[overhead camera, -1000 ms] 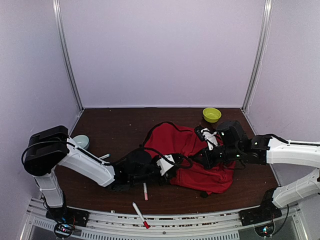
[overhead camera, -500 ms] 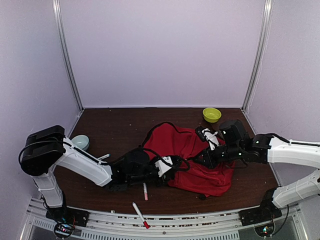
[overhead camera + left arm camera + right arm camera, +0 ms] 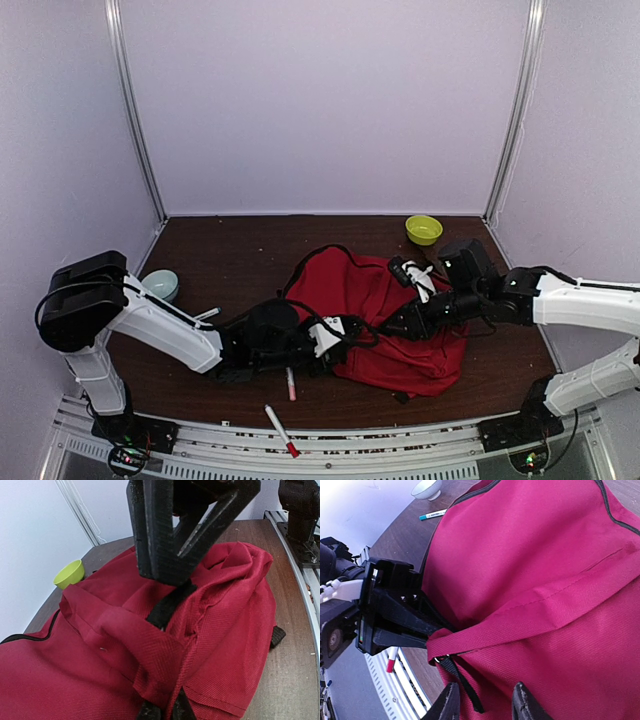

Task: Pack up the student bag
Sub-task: Unzip the lower front pocket of the student bag.

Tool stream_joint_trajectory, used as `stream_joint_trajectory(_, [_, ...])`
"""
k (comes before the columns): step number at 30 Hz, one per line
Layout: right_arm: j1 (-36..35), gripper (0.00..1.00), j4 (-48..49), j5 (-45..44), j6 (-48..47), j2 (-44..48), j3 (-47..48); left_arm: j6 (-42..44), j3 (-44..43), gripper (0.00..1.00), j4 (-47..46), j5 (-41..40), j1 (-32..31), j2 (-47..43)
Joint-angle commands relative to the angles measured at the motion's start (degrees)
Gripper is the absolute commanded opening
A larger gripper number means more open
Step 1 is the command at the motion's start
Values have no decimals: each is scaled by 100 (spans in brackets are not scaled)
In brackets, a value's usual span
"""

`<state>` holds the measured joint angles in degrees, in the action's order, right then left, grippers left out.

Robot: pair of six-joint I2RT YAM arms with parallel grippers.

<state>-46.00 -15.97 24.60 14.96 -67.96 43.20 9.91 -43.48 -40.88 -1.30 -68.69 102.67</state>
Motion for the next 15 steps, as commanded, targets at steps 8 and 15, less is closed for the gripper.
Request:
stream_joint_trajectory(8, [-60,36,187,-12,-120,-288,-39,-42,16,0,-25,215,-31,-195])
stream_joint_trajectory(15, [-102,33,407,170,-16,-393,-127,-42,24,0,4,209,-26,-195])
